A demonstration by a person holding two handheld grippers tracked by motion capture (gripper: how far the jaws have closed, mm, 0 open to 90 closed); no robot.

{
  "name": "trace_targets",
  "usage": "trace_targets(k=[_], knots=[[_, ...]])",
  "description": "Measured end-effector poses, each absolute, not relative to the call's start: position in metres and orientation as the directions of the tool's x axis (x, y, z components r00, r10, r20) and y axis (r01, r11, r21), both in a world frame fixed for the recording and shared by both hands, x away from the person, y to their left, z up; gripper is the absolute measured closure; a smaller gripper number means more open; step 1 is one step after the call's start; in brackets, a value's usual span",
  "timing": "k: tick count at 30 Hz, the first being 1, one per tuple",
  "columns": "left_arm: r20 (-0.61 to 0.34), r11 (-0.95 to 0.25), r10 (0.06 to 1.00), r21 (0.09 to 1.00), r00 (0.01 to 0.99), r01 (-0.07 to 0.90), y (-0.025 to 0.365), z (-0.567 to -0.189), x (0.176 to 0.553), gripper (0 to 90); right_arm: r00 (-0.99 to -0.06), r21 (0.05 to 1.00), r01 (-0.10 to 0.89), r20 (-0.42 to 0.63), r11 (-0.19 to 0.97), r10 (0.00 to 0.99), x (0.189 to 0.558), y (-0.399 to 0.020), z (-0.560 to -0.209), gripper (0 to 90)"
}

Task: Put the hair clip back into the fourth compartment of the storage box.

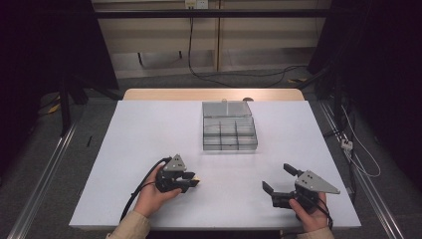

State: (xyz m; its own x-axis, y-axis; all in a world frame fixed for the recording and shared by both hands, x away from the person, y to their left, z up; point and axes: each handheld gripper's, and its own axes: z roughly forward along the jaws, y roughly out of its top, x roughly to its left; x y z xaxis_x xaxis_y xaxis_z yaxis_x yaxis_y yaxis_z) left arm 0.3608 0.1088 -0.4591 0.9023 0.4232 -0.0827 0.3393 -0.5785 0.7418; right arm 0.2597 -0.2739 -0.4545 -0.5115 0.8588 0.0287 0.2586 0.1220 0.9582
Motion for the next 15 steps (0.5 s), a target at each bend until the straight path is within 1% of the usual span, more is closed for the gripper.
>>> trace_targets(k=[5, 6, 15], knots=[[-0.052, -0.595, 0.433, 0.733, 0.900, 0.329, 0.1061, -0.4579, 0.3569, 71.7, -0.509, 0.958, 0.260, 0.028, 0.122, 0.860, 0.2599, -0.2739, -0.4544, 3.7], [-0.064, -0.589, 0.434, 0.734, 0.899, 0.337, 0.1055, -0.4580, 0.3565, 72.2, -0.510, 0.958, 0.259, 0.028, 0.123, 0.860, 0.2599, -0.2739, -0.4544, 3.7], [-0.089, -0.574, 0.458, 0.730, 0.885, 0.370, 0.1039, -0.4596, 0.3578, 71.7, -0.511, 0.958, 0.260, 0.029, 0.123, 0.859, 0.2615, -0.2716, -0.4544, 3.8]])
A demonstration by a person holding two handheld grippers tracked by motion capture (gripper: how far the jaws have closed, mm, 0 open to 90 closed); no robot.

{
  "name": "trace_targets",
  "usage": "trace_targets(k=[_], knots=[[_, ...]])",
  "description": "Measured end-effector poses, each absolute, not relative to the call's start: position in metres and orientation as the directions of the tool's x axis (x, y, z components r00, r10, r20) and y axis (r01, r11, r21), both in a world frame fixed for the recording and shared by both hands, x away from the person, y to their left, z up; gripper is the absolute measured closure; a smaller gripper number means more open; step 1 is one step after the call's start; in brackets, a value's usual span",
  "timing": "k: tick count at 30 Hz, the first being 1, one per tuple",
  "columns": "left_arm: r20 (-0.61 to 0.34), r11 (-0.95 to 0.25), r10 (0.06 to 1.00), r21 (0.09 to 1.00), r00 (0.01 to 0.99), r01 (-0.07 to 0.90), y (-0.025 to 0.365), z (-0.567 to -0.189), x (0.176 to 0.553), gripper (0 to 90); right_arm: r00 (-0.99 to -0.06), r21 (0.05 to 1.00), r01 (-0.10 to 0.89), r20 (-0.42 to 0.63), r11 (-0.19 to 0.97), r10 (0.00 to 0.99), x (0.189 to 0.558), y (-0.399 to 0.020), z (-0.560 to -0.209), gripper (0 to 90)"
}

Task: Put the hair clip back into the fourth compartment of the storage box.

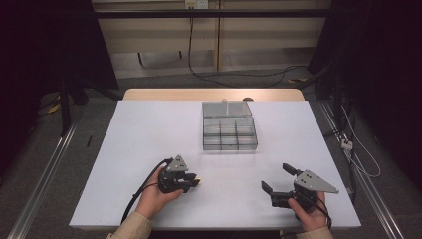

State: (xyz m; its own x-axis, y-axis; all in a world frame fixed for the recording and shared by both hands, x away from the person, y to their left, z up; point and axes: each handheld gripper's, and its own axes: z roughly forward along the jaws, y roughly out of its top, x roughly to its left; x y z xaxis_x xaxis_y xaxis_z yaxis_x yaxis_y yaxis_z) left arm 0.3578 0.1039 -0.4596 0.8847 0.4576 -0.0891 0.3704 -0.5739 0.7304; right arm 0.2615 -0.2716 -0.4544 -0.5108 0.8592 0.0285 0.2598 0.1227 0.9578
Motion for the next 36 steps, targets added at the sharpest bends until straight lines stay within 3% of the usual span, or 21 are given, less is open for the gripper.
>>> trace_targets(k=[21, 36], knots=[[-0.079, -0.604, 0.497, 0.684, 0.864, 0.410, 0.0959, -0.4542, 0.3576, 72.7, -0.516, 0.958, 0.258, 0.028, 0.124, 0.856, 0.2628, -0.2692, -0.4538, 3.7], [-0.155, -0.554, 0.516, 0.689, 0.843, 0.466, 0.0991, -0.4538, 0.3612, 73.0, -0.516, 0.960, 0.253, 0.030, 0.118, 0.856, 0.2618, -0.2723, -0.4528, 3.7]])
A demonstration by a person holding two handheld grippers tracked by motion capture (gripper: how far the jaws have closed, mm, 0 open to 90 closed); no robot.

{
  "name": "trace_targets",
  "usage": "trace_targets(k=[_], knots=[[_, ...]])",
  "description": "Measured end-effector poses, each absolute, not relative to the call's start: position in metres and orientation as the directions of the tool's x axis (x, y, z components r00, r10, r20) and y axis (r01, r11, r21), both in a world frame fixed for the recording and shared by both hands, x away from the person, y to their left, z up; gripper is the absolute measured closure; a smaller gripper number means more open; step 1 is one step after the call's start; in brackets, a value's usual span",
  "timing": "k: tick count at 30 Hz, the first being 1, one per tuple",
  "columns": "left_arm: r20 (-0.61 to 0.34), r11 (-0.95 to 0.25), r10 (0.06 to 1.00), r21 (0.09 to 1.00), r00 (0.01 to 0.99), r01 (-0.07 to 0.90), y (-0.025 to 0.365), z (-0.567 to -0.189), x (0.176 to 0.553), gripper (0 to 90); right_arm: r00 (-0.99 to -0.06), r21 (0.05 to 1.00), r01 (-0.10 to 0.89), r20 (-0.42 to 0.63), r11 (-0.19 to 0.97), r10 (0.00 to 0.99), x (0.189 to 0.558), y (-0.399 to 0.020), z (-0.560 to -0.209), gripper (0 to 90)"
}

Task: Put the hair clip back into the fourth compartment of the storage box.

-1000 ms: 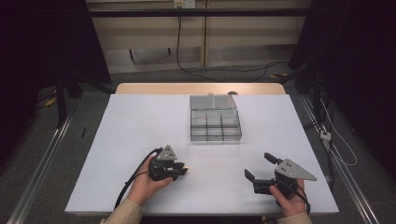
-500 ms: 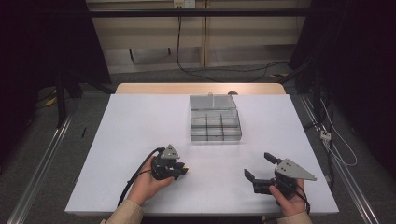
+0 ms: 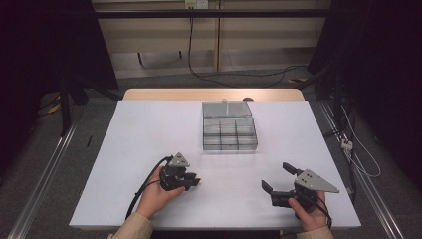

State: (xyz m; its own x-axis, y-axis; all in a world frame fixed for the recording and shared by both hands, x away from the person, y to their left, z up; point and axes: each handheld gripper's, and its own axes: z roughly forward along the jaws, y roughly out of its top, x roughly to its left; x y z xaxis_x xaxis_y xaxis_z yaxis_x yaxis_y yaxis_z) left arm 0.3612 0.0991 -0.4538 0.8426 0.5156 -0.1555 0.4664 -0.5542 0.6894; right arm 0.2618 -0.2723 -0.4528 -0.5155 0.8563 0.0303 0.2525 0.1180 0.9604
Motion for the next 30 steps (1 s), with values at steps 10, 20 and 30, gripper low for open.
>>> trace_targets(k=[10, 20, 30], knots=[[-0.183, -0.541, 0.518, 0.686, 0.835, 0.486, 0.099, -0.448, 0.363, 73.0, -0.508, 0.961, 0.254, 0.035, 0.111, 0.861, 0.261, -0.276, -0.452, 3.7], [-0.209, -0.522, 0.511, 0.695, 0.833, 0.495, 0.098, -0.433, 0.369, 73.0, -0.505, 0.961, 0.253, 0.036, 0.109, 0.863, 0.260, -0.277, -0.452, 3.7], [-0.213, -0.512, 0.515, 0.700, 0.830, 0.497, 0.094, -0.418, 0.379, 73.0, -0.502, 0.962, 0.253, 0.038, 0.105, 0.864, 0.260, -0.278, -0.452, 3.7]])
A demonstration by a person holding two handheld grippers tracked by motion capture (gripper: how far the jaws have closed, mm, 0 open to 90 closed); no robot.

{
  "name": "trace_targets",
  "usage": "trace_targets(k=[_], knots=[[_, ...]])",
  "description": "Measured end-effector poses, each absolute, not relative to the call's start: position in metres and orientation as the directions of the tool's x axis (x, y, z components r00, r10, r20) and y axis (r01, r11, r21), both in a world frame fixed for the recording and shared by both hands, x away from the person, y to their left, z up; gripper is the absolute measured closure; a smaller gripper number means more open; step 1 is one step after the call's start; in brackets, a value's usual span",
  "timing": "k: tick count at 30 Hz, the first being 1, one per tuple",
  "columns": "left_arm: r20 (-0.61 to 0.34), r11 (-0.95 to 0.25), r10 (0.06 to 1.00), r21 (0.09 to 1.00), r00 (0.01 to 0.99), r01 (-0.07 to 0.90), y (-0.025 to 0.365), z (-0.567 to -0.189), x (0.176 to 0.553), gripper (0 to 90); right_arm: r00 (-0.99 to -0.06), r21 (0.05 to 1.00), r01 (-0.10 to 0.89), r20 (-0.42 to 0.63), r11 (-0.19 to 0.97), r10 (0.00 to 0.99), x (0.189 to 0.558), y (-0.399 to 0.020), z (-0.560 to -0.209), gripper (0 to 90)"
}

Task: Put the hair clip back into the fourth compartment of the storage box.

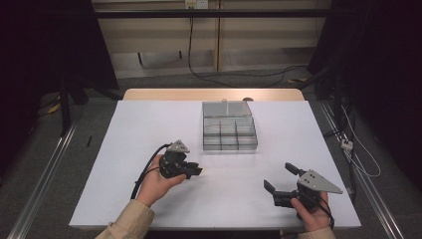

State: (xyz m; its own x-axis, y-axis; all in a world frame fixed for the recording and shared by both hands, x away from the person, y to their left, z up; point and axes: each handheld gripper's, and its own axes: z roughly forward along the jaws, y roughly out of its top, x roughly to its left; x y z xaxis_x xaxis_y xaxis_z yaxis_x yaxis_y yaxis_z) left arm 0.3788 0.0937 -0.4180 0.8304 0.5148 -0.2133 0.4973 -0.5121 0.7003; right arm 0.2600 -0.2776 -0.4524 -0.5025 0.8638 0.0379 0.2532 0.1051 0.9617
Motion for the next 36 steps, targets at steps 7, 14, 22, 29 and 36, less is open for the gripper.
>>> trace_targets(k=[7, 14, 22, 29, 36], knots=[[-0.205, -0.511, 0.521, 0.702, 0.829, 0.495, 0.089, -0.411, 0.386, 73.0, -0.505, 0.961, 0.254, 0.038, 0.106, 0.862, 0.260, -0.278, -0.452, 3.6], [-0.202, -0.507, 0.528, 0.703, 0.824, 0.498, 0.087, -0.408, 0.390, 73.0, -0.506, 0.961, 0.254, 0.039, 0.106, 0.862, 0.260, -0.278, -0.452, 3.7], [-0.213, -0.497, 0.518, 0.714, 0.829, 0.494, 0.085, -0.401, 0.393, 73.0, -0.508, 0.961, 0.255, 0.042, 0.104, 0.860, 0.260, -0.278, -0.453, 3.7], [-0.214, -0.494, 0.521, 0.714, 0.826, 0.497, 0.085, -0.395, 0.398, 73.0, -0.509, 0.961, 0.256, 0.040, 0.107, 0.860, 0.260, -0.278, -0.452, 3.7], [-0.214, -0.487, 0.526, 0.718, 0.823, 0.498, 0.084, -0.390, 0.402, 73.0, -0.507, 0.961, 0.256, 0.042, 0.103, 0.861, 0.260, -0.279, -0.452, 3.7]])
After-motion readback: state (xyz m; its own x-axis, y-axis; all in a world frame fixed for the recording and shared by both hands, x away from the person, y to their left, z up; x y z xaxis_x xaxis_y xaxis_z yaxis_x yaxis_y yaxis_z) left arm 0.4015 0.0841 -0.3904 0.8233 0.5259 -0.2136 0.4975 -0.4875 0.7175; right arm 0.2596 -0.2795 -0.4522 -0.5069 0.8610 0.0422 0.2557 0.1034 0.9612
